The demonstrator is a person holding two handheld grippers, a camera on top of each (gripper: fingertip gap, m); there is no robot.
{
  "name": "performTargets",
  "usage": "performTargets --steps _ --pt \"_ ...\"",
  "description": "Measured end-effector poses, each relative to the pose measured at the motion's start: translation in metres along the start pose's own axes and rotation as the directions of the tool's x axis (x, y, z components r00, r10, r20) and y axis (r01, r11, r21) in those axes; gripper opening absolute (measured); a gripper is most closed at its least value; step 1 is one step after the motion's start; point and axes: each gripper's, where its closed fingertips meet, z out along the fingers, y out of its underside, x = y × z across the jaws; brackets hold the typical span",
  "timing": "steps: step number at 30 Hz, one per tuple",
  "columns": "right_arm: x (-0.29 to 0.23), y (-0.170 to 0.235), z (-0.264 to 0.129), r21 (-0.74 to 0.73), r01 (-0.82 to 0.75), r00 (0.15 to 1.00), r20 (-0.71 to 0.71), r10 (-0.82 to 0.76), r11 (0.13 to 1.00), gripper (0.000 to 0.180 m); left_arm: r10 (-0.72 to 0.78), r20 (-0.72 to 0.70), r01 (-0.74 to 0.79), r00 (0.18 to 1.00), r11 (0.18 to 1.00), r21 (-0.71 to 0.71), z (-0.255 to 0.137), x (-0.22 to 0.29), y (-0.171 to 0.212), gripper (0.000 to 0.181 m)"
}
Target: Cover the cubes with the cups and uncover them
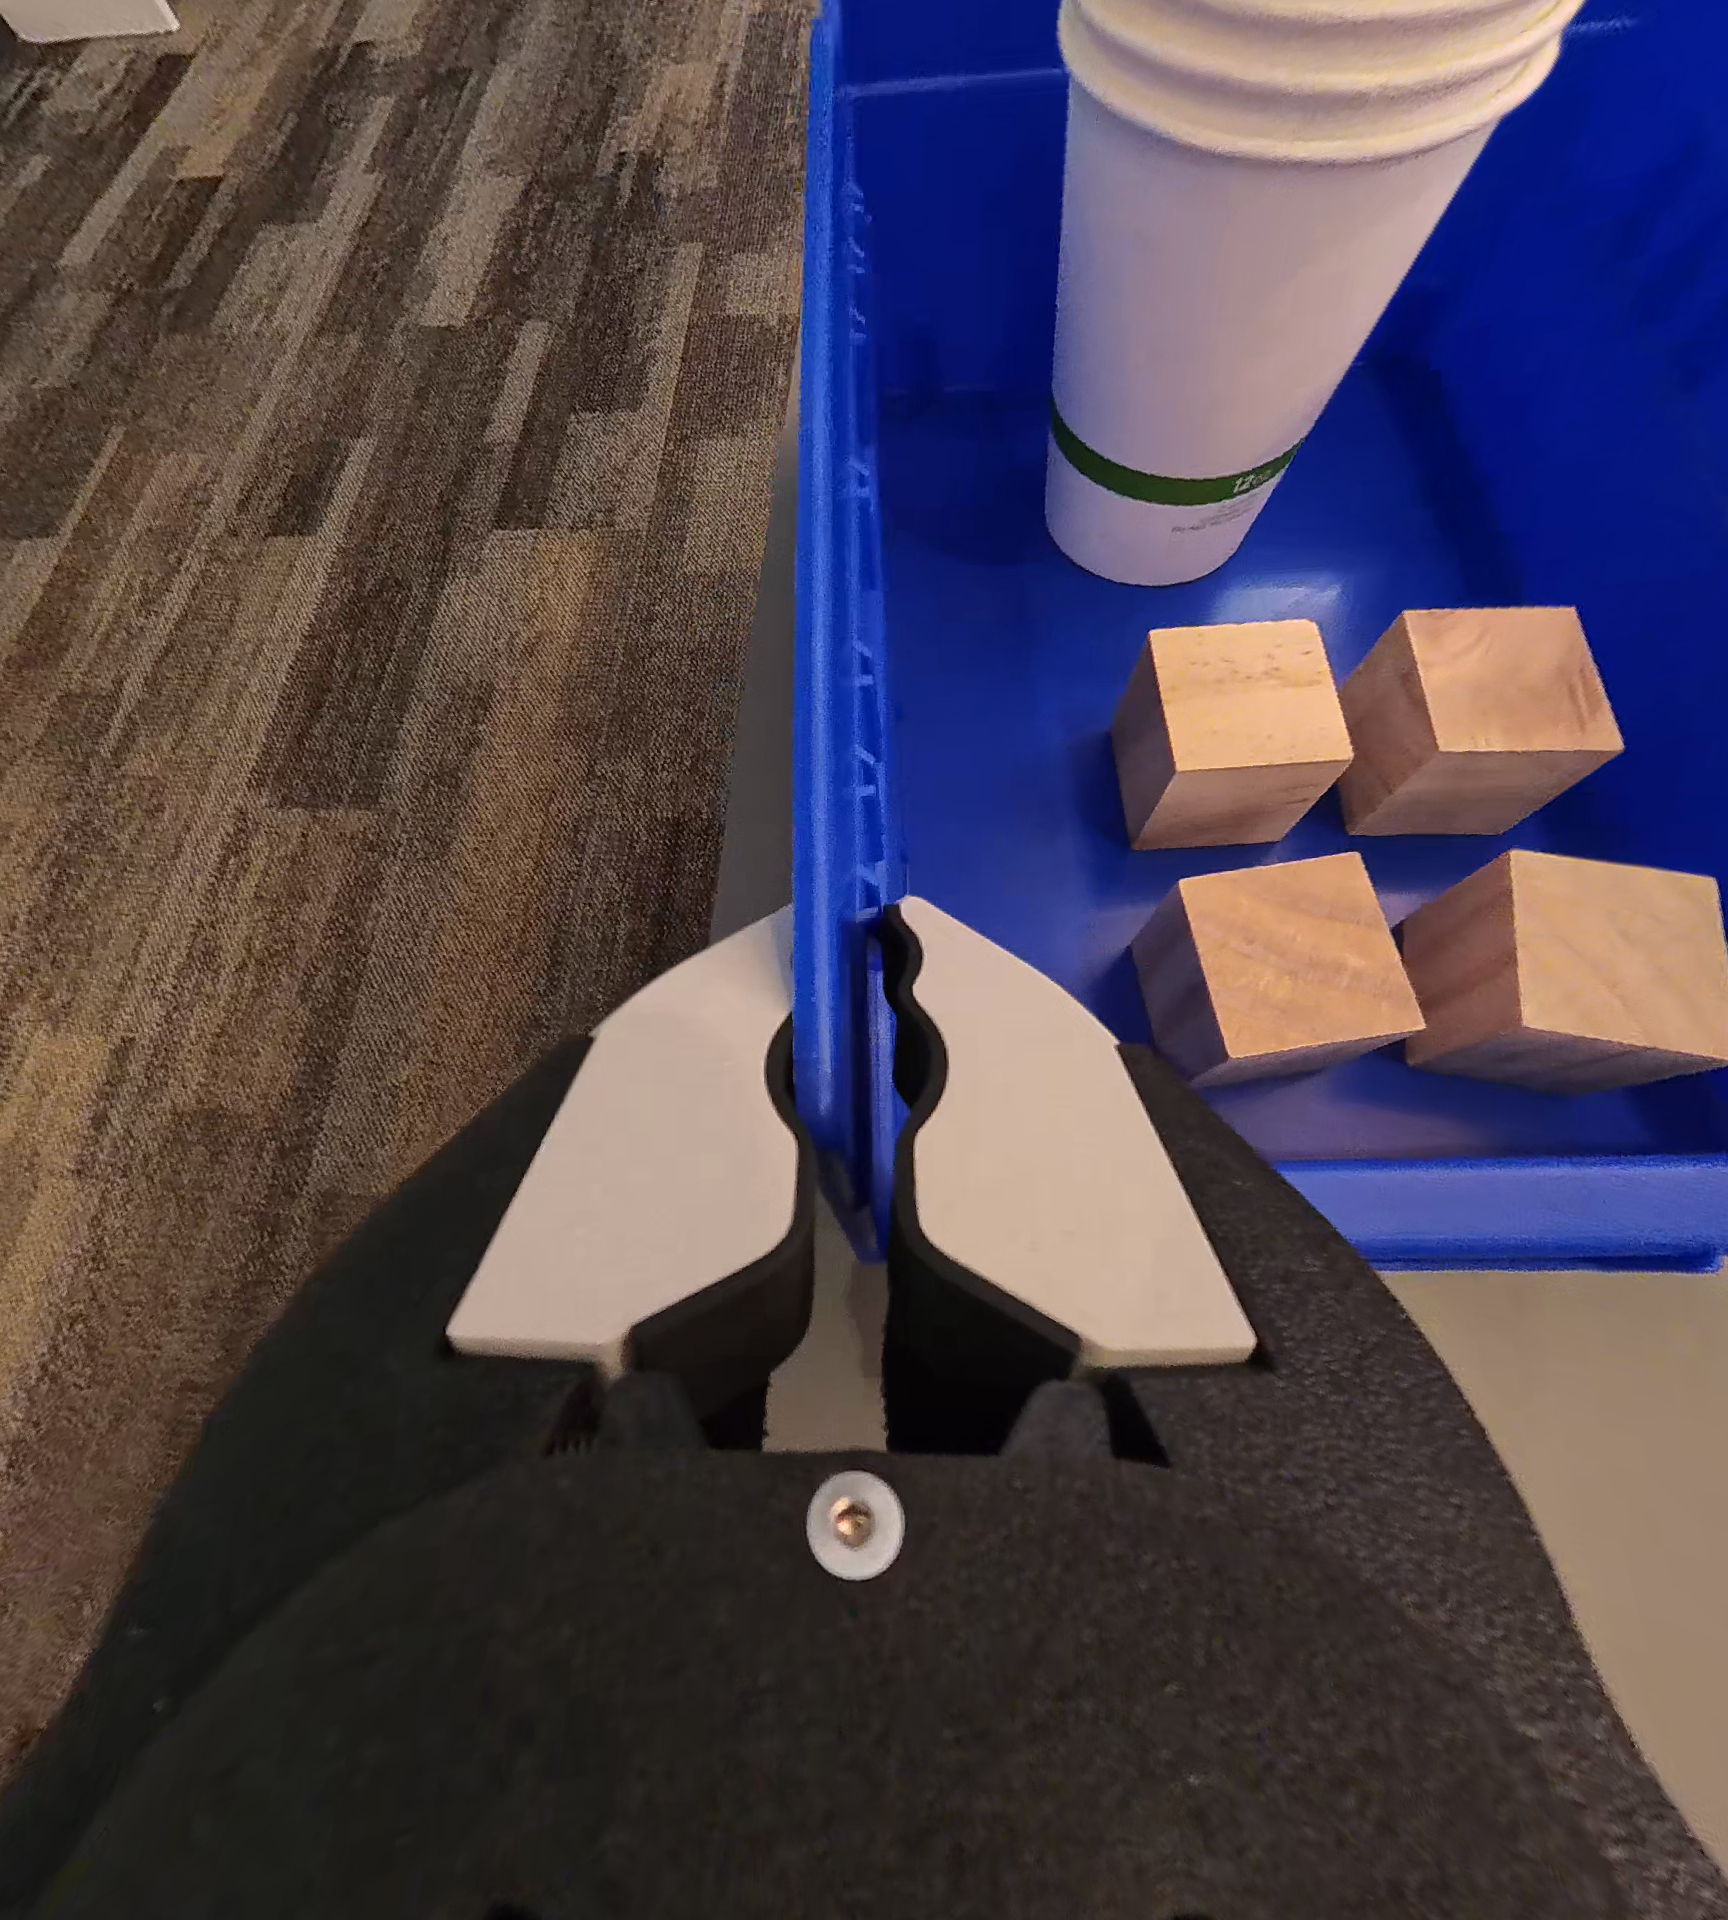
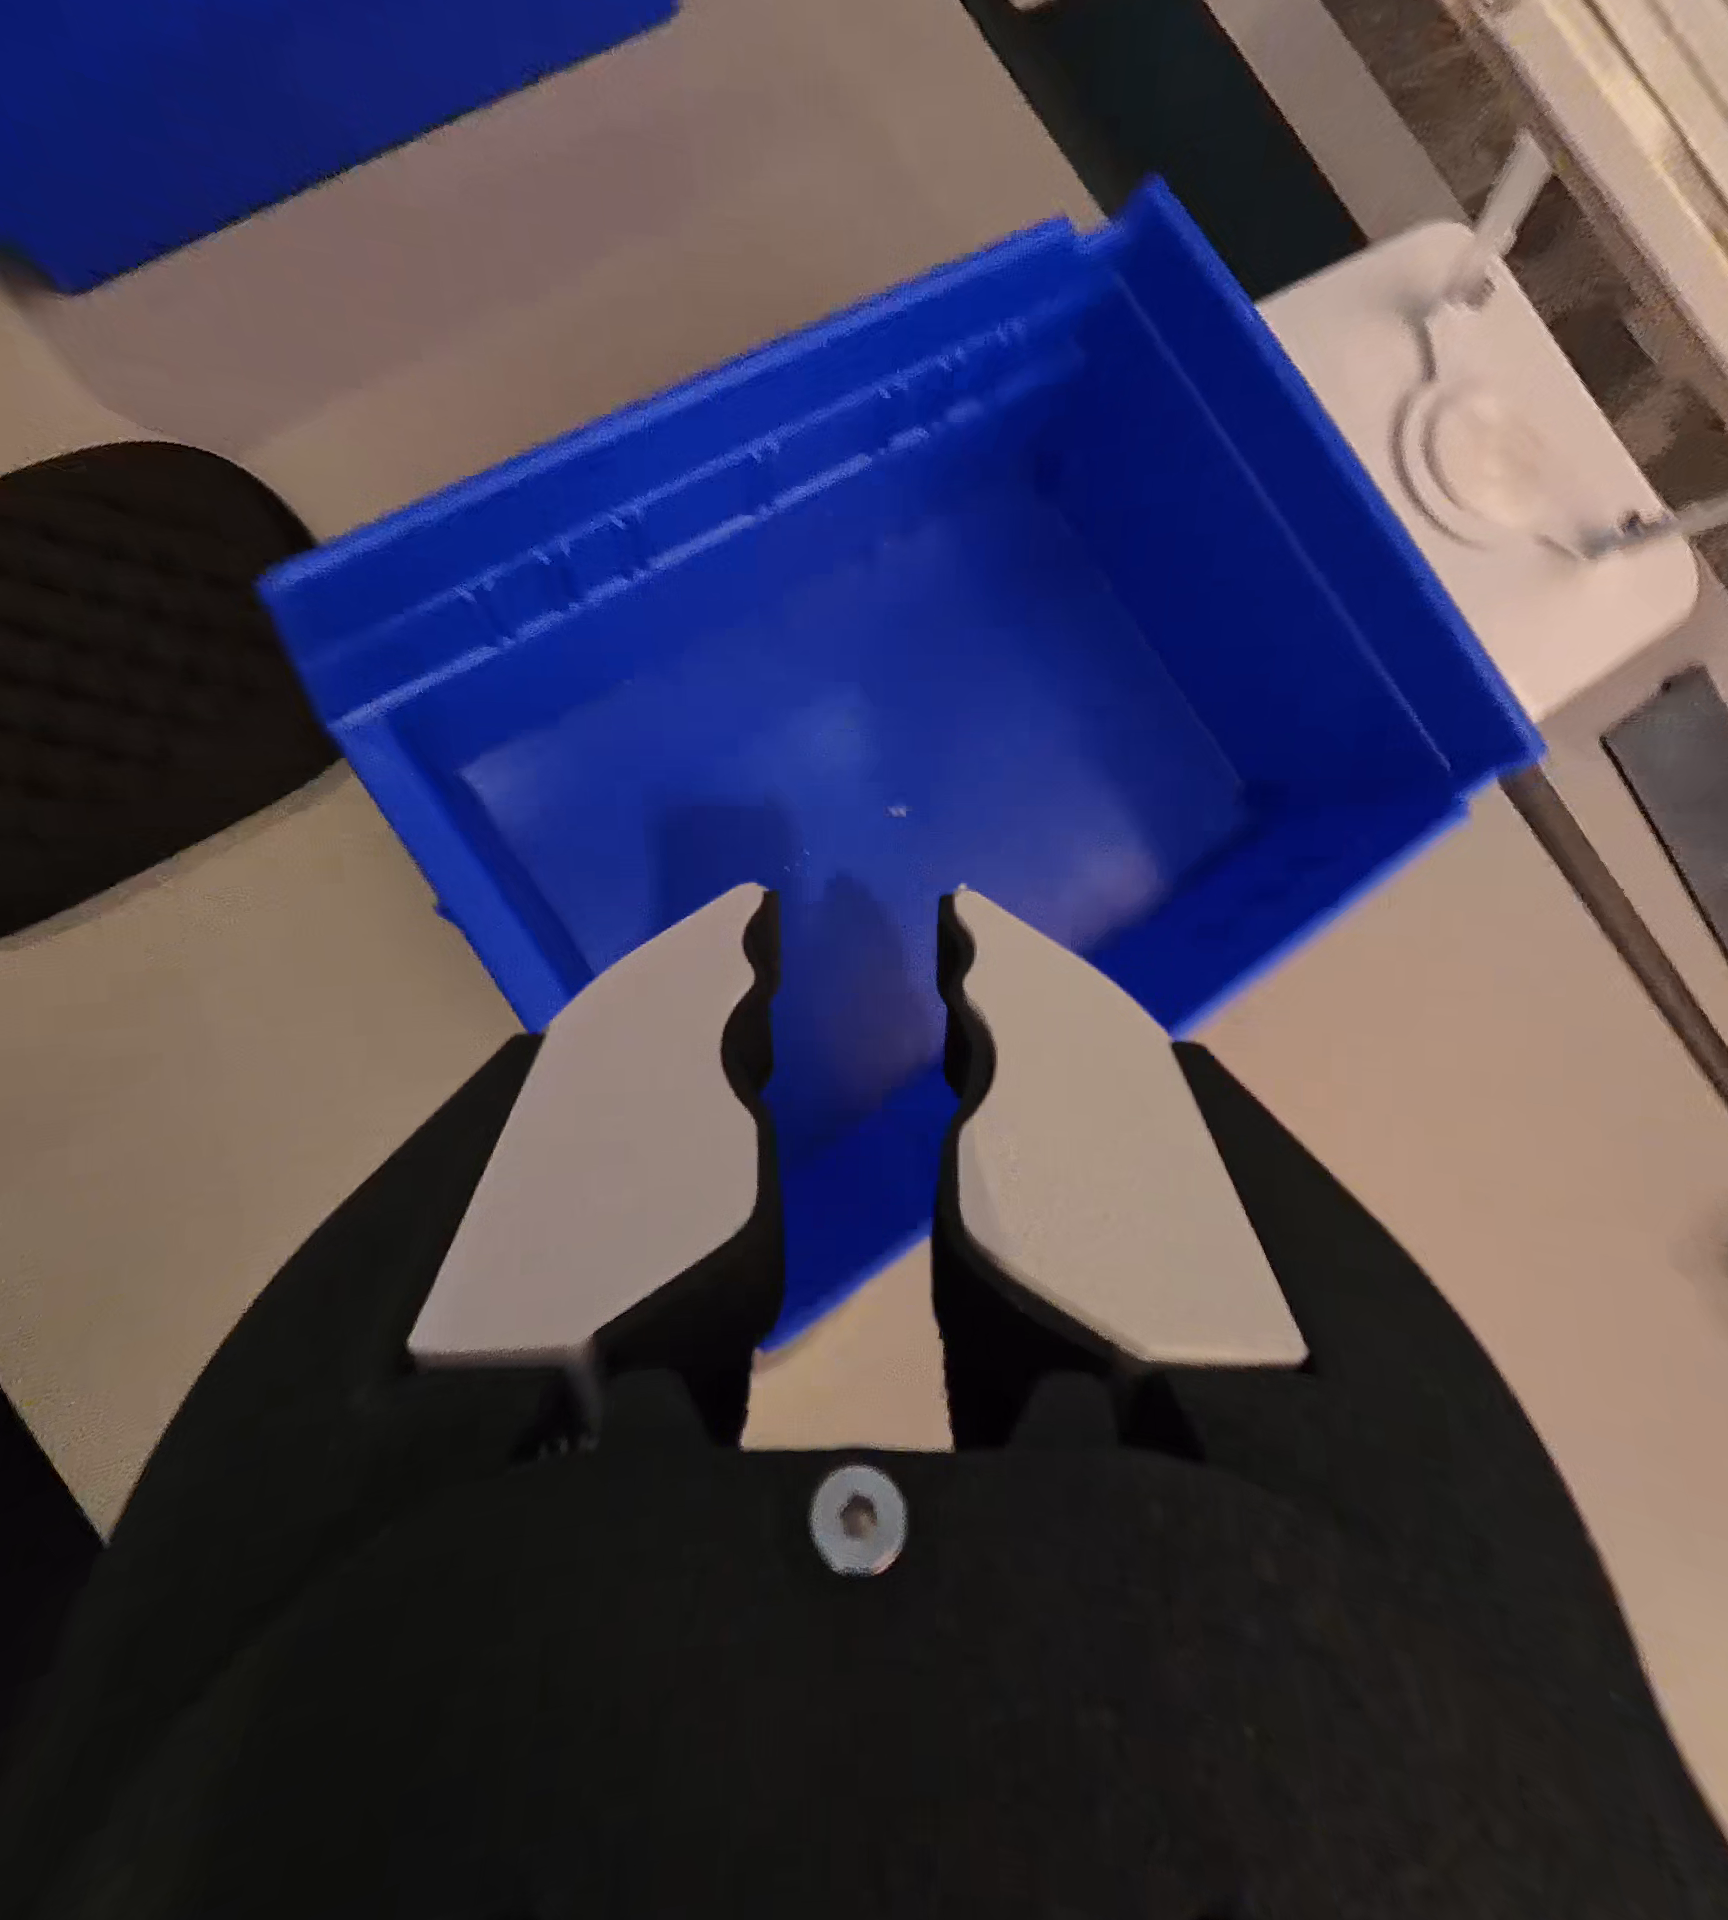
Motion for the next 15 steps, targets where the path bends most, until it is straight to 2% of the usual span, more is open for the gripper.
performTargets --steps 3,10,12,14,15 --pt "0.010 0.020 -0.008 0.031 -0.091 0.996 -0.007 0.091 0.995 0.028 0.027 -0.010 -0.027 1.000 1.000 0.000 0.004 -0.008 -0.001 0.011" --pt "0.048 0.067 -0.016 -0.023 -0.218 0.960 -0.186 0.210 0.976 0.033 -0.003 -0.016 0.003 1.000 1.000 0.011 0.008 -0.018 -0.004 0.012" --pt "0.055 0.074 -0.015 -0.038 -0.258 0.947 -0.208 0.245 0.965 0.039 0.000 0.041 -0.002 0.999 0.999 0.042 0.005 -0.024 -0.007 0.023" --pt "0.060 0.077 -0.013 -0.035 -0.307 0.932 -0.212 0.293 0.951 0.046 -0.017 0.074 0.009 0.997 0.994 0.105 -0.002 -0.028 -0.014 0.053" --pt "0.062 0.076 -0.012 -0.028 -0.338 0.922 -0.210 0.325 0.941 0.054 -0.032 0.073 0.021 0.997 0.990 0.137 -0.009 -0.029 -0.017 0.057"
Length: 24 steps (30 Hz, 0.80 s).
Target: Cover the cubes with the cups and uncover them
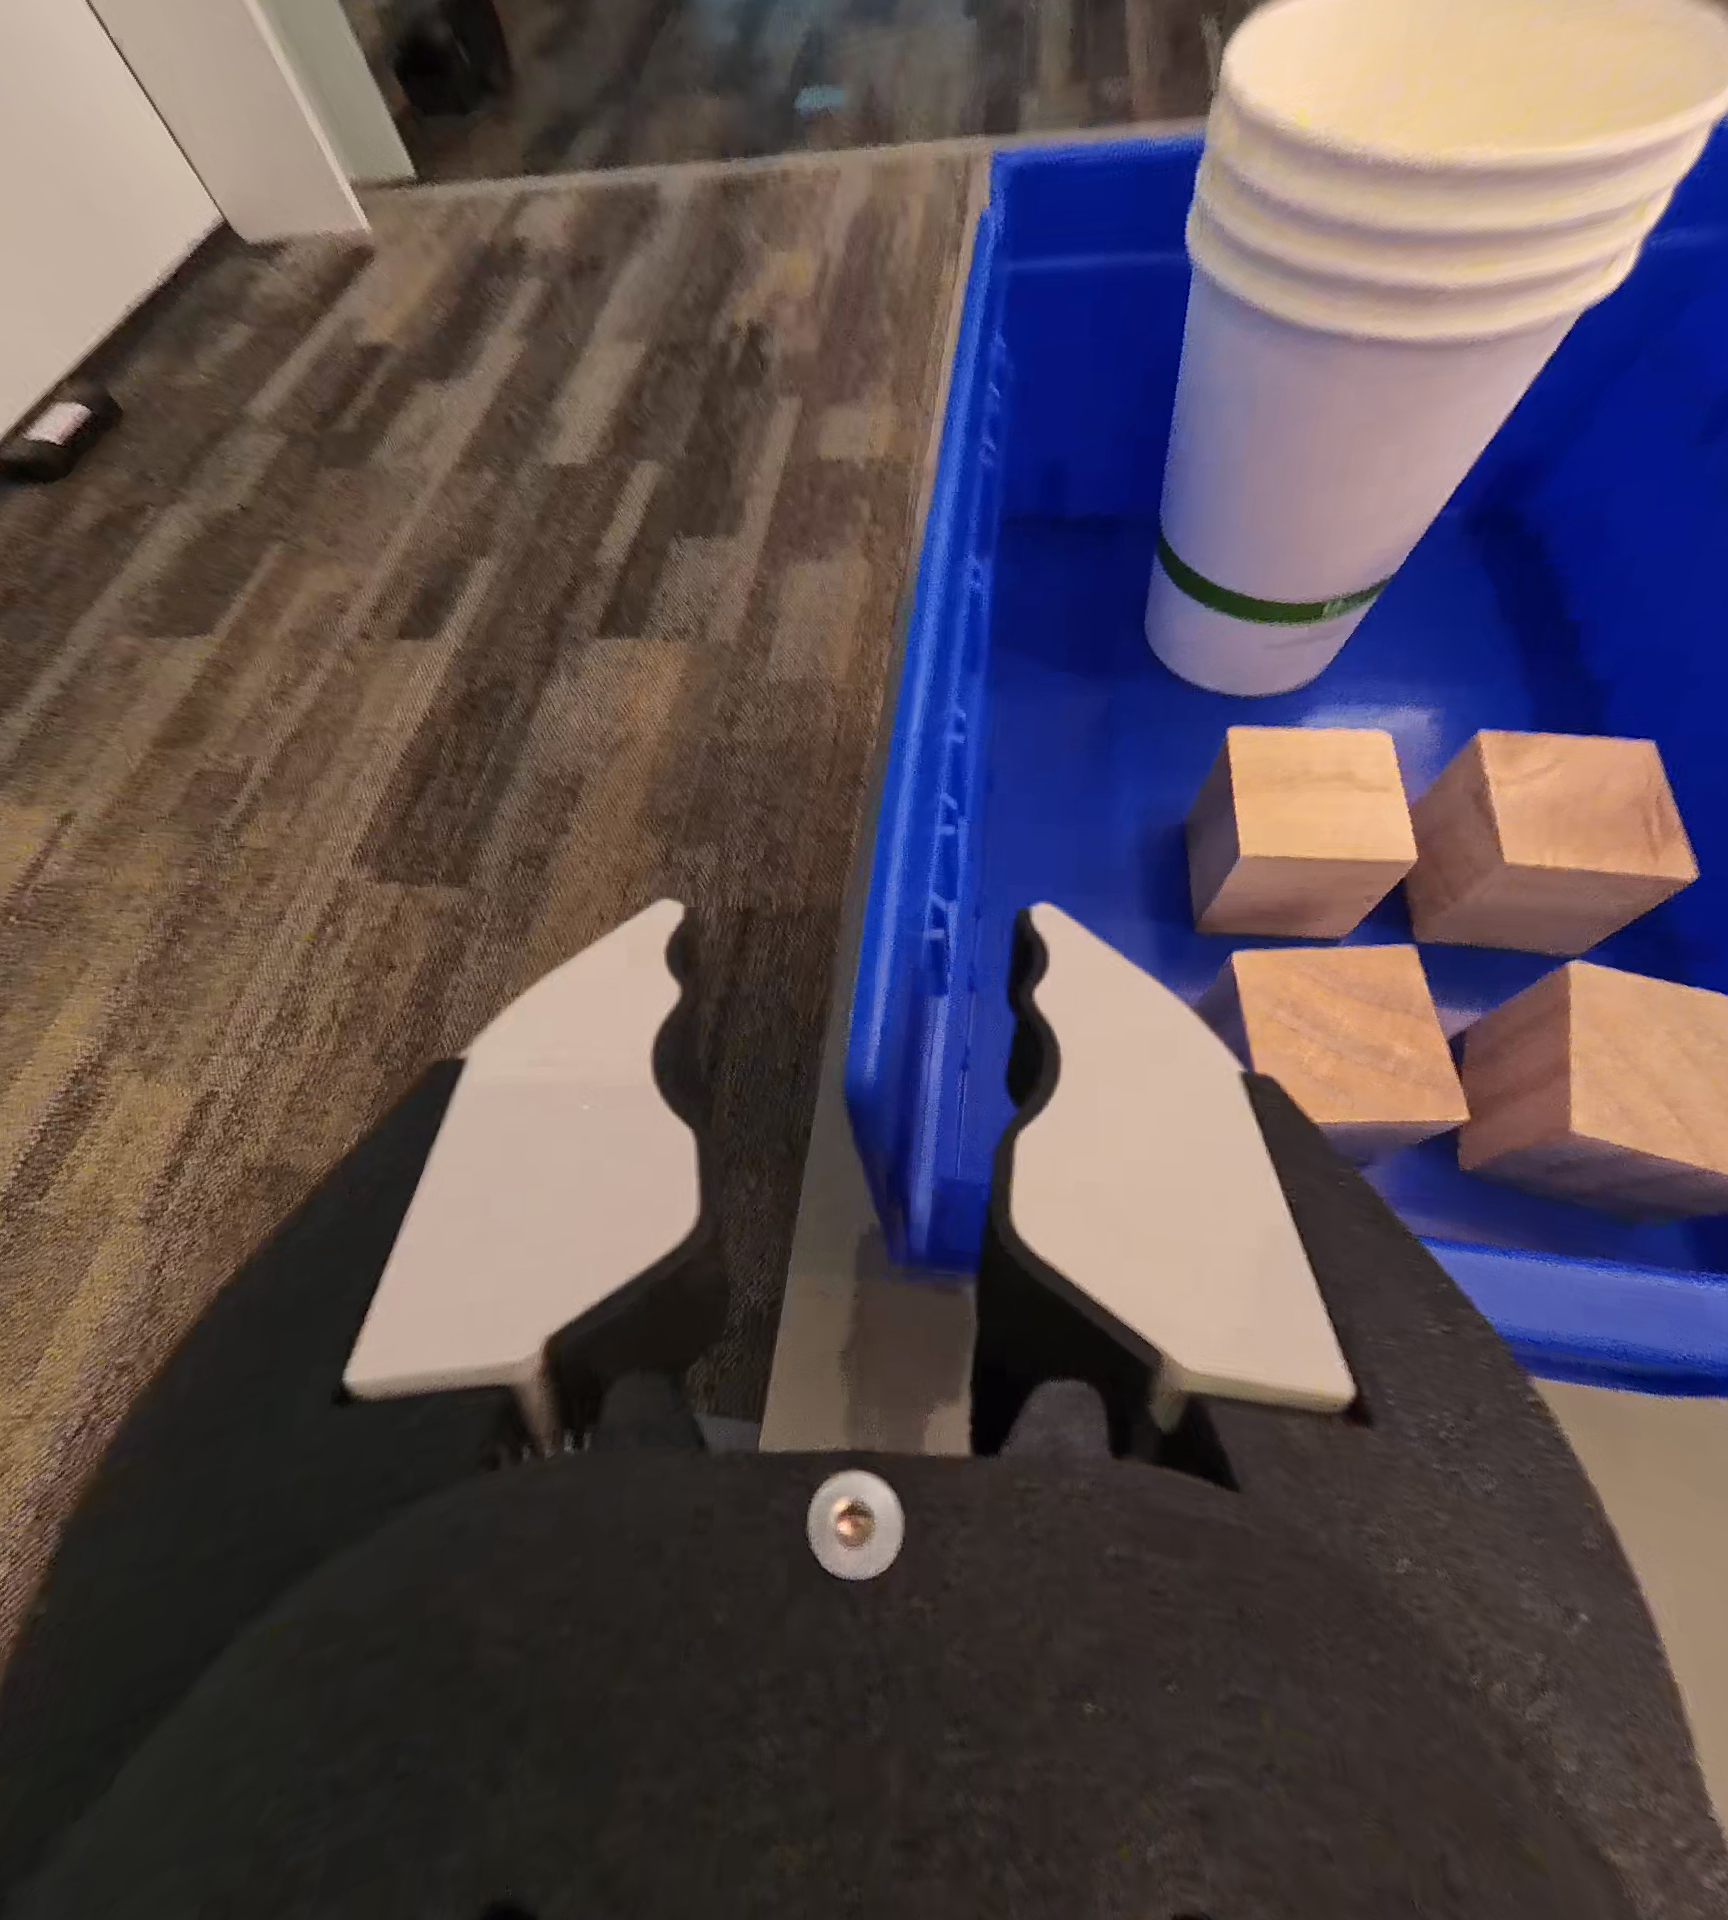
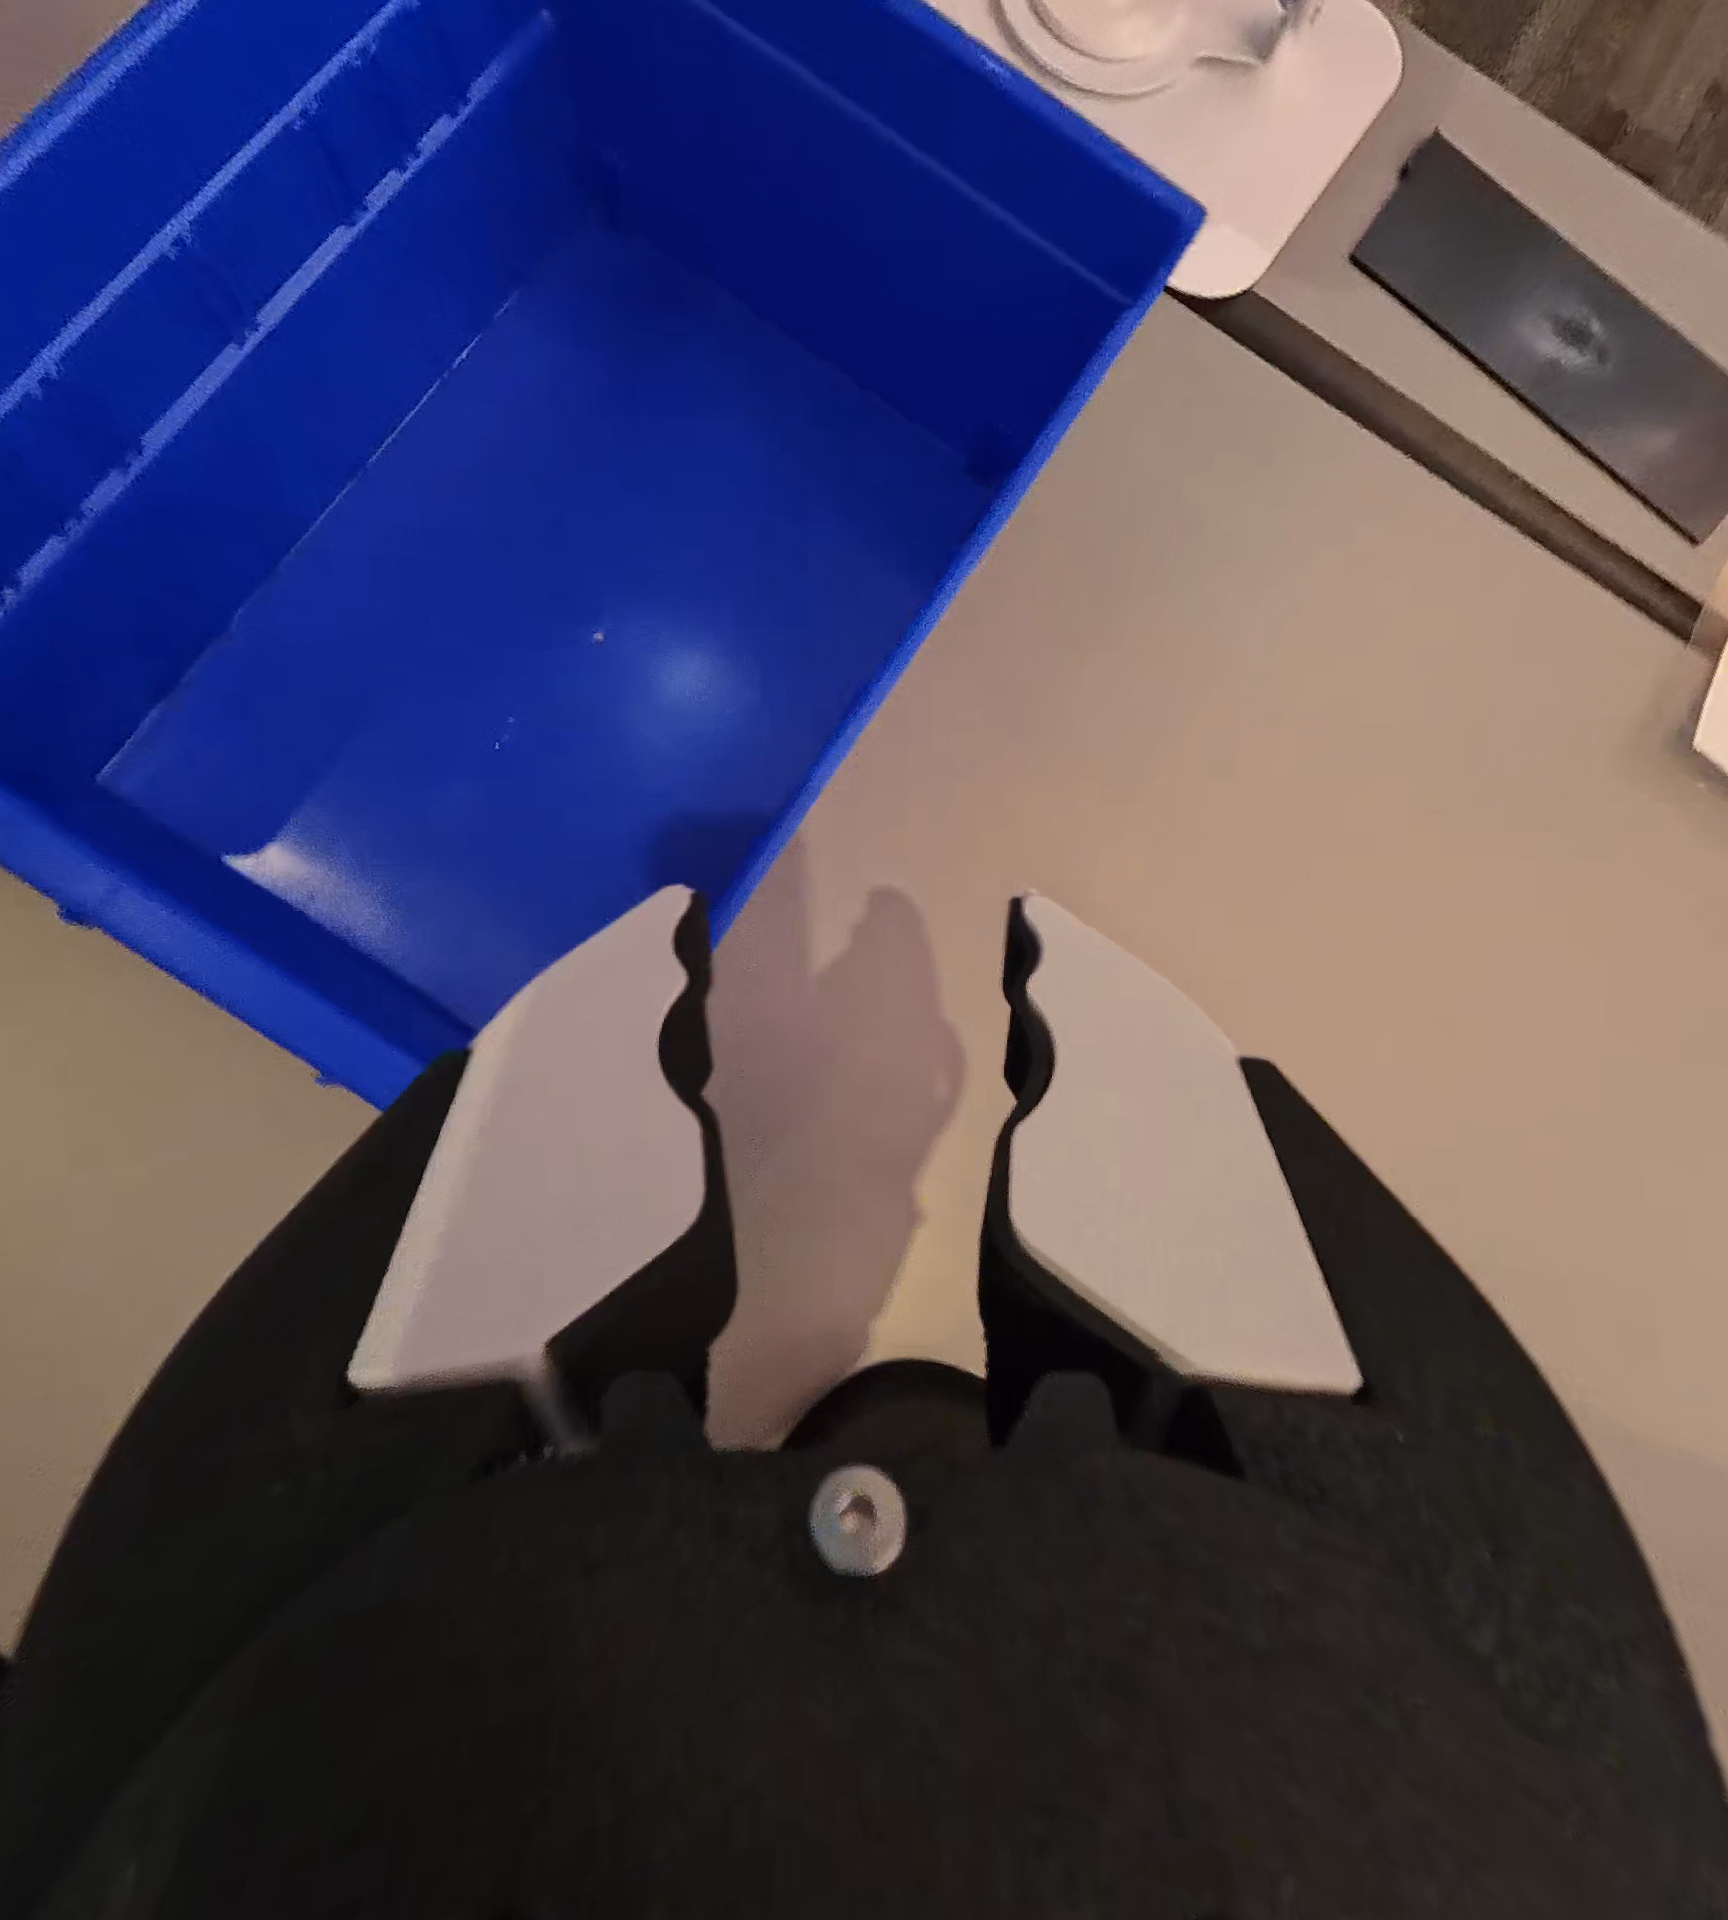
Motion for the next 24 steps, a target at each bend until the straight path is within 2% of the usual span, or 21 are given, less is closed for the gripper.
performTargets --steps 4,9,11,15,16,18,20,24 --pt "0.002 -0.006 0.013 -0.036 -0.119 0.993 0.018 0.119 0.992 0.074 -0.109 -0.006 0.109 0.994 0.987 0.116 -0.033 -0.008 -0.012 0.062" --pt "-0.002 -0.010 0.043 -0.112 -0.205 0.978 0.027 0.209 0.972 0.074 -0.274 -0.071 0.283 0.959 0.925 0.254 -0.080 -0.005 -0.010 0.046" --pt "-0.010 -0.011 0.057 -0.160 -0.235 0.966 0.066 0.248 0.959 0.063 -0.296 -0.097 0.312 0.950 0.906 0.287 -0.096 0.000 -0.006 0.041" --pt "-0.012 0.000 0.083 -0.317 -0.221 0.971 0.019 0.239 0.922 0.051 -0.293 -0.069 0.300 0.954 0.915 0.269 -0.114 0.008 0.009 0.036" --pt "-0.011 0.003 0.087 -0.346 -0.209 0.974 0.006 0.225 0.915 0.044 -0.287 -0.064 0.294 0.956 0.921 0.255 -0.116 0.011 0.013 0.036" --pt "-0.013 0.010 0.094 -0.416 -0.172 0.981 0.008 0.192 0.893 0.020 -0.276 -0.055 0.281 0.960 0.929 0.241 -0.121 0.016 0.020 0.038" --pt "-0.012 0.017 0.098 -0.476 -0.160 0.984 -0.004 0.179 0.865 0.022 -0.265 -0.035 0.265 0.964 0.933 0.243 -0.124 0.019 0.025 0.039" --pt "-0.011 0.016 0.098 -0.518 -0.207 0.963 0.040 0.265 0.830 0.008 -0.250 -0.034 0.251 0.968 0.939 0.237 -0.127 0.030 0.033 0.038"
